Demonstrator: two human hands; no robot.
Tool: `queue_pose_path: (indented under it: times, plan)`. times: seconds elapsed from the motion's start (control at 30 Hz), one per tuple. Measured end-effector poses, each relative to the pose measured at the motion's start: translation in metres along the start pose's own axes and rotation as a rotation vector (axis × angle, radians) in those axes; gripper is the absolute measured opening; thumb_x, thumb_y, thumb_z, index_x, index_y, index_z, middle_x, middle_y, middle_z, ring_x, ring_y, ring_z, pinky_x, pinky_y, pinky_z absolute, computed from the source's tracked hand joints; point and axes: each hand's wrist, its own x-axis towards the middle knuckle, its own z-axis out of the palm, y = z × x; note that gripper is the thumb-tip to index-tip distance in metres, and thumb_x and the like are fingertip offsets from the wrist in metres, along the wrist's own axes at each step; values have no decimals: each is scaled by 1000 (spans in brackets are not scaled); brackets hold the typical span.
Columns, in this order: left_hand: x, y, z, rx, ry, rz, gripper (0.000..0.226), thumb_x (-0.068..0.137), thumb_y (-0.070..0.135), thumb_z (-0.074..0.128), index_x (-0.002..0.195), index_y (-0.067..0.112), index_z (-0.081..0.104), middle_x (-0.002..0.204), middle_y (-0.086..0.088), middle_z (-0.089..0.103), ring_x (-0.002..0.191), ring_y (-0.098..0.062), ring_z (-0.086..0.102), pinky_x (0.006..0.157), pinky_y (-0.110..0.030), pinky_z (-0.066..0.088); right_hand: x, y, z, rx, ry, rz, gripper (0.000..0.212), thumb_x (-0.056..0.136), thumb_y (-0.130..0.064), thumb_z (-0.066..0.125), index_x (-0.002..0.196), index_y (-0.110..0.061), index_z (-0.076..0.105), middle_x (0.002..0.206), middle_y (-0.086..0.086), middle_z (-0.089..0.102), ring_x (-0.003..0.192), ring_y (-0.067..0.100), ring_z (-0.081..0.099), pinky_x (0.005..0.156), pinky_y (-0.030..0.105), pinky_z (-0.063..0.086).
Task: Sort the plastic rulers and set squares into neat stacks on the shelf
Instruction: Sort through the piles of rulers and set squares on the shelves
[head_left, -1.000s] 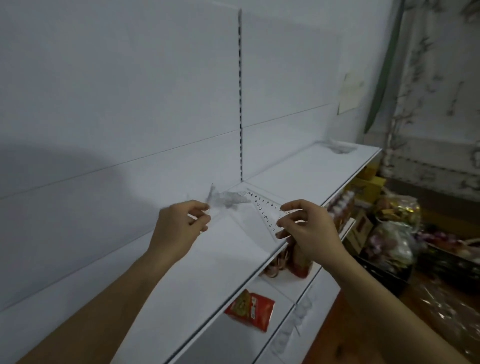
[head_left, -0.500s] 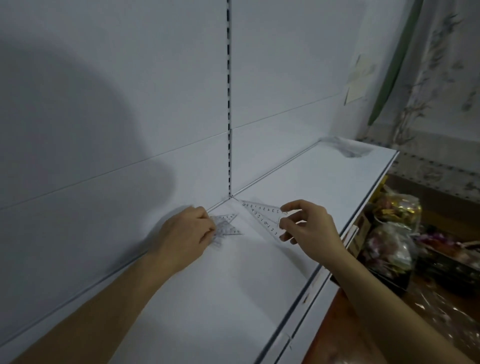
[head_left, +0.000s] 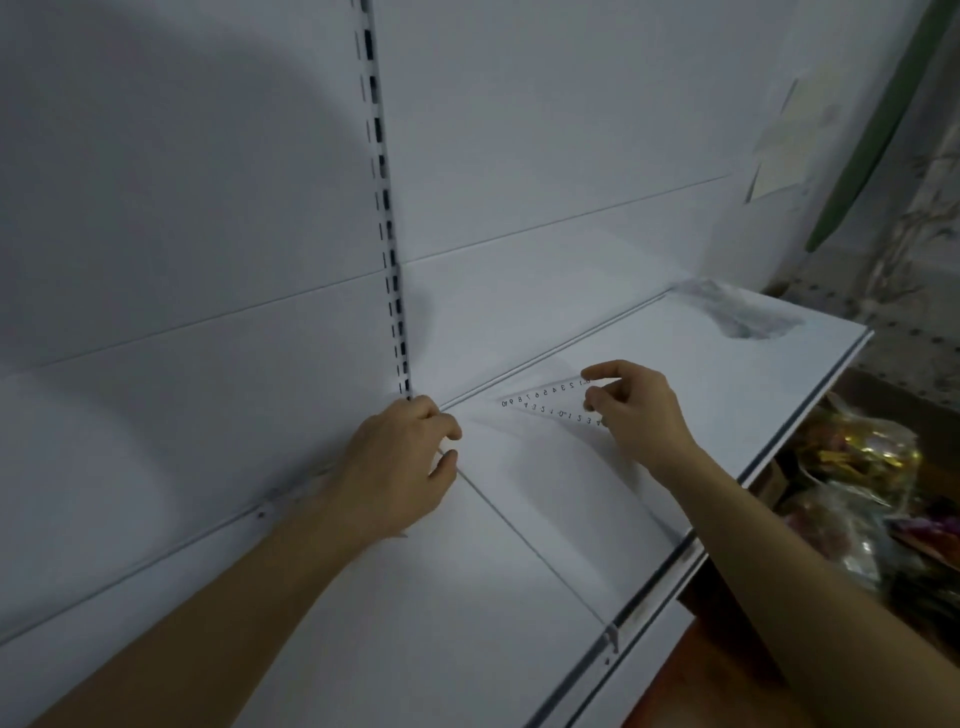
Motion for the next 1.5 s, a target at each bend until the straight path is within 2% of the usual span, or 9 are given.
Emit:
queue_pose_path:
  times: [0.13,0.27,0.47,0.63,0.73,0.9,1.07,1.33,1.5]
  plan:
    - [37,23,35,127,-155,-133,40,96,37,50,130,18,57,125,0,52,112,-21,51,94,-43,48,65,18,-4,-80,-97,-27,16,93,-19,65,108,-25,67,76,-7,74,67,5,65,59,18,42]
    - [50,32,55,161,-104,-245,39,99,37,49,132,17,55,125,0,50,115,-18,46,96,-37,46,114,27,1,-177,-176,-101,16,91,-23,64,106,-27,66,81,-10,70,70,4,65,64,16,48]
    - [49,23,60,98,-28,-250,31,95,26,62,123,15,65,114,2,55,107,-16,51,93,-38,49,143,39,-10,-263,-258,-226,13,92,-24,64,104,-26,69,82,-16,63,68,-5,56,55,1,36]
    - [46,26,49,146,-16,-250,37,94,25,63,127,10,63,119,-3,57,110,-19,54,95,-40,50,135,24,-13,-322,-323,-412,17,93,-18,64,108,-23,71,92,-11,69,77,9,64,81,27,53]
    - [23,23,27,179,40,-304,42,91,30,56,128,9,62,122,-5,58,111,-23,56,95,-40,51,117,-10,7,-356,-415,-620,19,94,-18,63,112,-20,70,102,-5,71,83,14,65,84,33,55]
    - [-74,9,-34,256,125,-526,45,93,31,58,133,11,57,130,-6,56,117,-25,54,97,-44,49,42,-79,65,-378,-674,-927,28,97,-25,63,124,-22,65,115,-3,66,100,14,61,90,27,48]
    - [-191,6,-102,361,116,-784,59,91,46,43,139,14,54,141,-7,53,128,-25,50,103,-44,46,-51,-131,110,-355,-881,-1122,38,96,-37,62,133,-28,55,131,-9,58,120,10,52,103,29,42]
    - [-423,16,-210,496,43,-1132,65,101,49,39,156,17,26,164,-5,21,151,-21,18,122,-46,18,-255,-220,212,-268,-1013,-1364,50,98,-41,58,145,-27,46,143,-12,49,131,7,46,110,24,36]
    - [-550,56,-261,502,114,-1338,66,102,48,40,157,18,21,165,-3,17,152,-21,14,123,-48,15,-390,-274,277,-225,-1133,-1540,59,100,-45,54,153,-25,37,160,-8,32,145,8,30,116,18,20]
